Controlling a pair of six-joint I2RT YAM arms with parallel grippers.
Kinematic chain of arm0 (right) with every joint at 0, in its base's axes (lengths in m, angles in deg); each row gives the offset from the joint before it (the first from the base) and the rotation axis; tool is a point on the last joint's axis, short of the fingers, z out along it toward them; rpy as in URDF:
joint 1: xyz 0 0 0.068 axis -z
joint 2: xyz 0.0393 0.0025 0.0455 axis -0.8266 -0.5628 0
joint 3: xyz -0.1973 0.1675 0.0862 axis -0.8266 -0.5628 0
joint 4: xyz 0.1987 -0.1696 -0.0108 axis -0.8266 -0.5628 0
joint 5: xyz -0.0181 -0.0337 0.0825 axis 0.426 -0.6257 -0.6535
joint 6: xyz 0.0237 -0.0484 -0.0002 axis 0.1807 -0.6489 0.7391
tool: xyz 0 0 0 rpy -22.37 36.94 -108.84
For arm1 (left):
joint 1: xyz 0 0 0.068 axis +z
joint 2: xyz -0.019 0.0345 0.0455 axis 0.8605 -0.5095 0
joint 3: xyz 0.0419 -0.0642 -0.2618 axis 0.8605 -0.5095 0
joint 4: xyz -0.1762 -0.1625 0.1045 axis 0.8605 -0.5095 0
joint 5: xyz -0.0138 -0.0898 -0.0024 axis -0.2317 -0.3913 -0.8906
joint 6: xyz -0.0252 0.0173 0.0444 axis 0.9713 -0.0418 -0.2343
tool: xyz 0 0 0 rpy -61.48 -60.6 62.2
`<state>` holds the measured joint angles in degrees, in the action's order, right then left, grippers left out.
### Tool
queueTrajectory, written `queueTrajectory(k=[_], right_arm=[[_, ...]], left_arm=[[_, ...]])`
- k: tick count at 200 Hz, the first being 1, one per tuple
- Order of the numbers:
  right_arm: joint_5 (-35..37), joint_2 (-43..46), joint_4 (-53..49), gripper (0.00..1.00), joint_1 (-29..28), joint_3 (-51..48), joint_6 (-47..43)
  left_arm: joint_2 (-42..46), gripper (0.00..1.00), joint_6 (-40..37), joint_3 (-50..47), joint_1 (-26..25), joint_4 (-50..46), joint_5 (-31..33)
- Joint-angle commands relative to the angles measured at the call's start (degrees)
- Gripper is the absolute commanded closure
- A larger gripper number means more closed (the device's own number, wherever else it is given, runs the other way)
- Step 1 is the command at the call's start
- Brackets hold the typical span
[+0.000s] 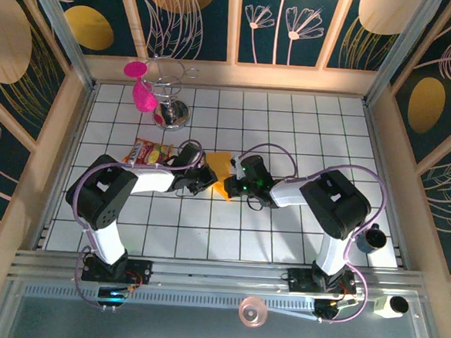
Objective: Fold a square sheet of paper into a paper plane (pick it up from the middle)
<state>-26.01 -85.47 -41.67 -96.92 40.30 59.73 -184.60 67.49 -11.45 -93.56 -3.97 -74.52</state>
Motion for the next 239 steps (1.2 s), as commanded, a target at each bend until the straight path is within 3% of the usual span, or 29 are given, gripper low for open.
queueTrajectory(k=[1,56,88,116,133,177,206,239], right_arm=[[0.6,-2.5,-4.5,0.99,0.5,0.2,0.8],[-0.3,0.3,-6.3,0.89,0.6,1.2,2.3],[-1.3,5.3,-9.5,0.67,2.7,1.8,5.1],[-2.4,10.5,-11.0,0.6,4.5,0.2,6.2],[-4.5,11.8,-12.3,0.61,4.9,0.2,5.9],[-13.3,10.4,-14.1,0.77,3.4,2.5,6.0],[-14.1,7.1,-17.0,0.87,1.7,5.8,5.4],[-14.3,4.0,-18.2,0.9,0.5,8.5,5.6]], left_arm=[[-1.4,0.87,-0.1,1.3,-0.3,-2.8,1.0],[-2.7,0.87,-0.4,1.2,-0.3,-4.4,2.1],[-3.1,0.87,-0.5,1.2,-0.3,-5.5,3.0],[-3.6,0.88,-0.7,1.5,-0.3,-5.4,3.0],[-3.7,0.88,-0.9,1.7,-0.3,-5.4,2.9],[-3.3,0.89,-1.3,2.1,-0.3,-5.2,2.7],[-3.1,0.91,-1.6,2.1,-0.3,-4.9,2.2],[-2.9,0.93,-1.9,2.3,-0.3,-4.6,1.5]])
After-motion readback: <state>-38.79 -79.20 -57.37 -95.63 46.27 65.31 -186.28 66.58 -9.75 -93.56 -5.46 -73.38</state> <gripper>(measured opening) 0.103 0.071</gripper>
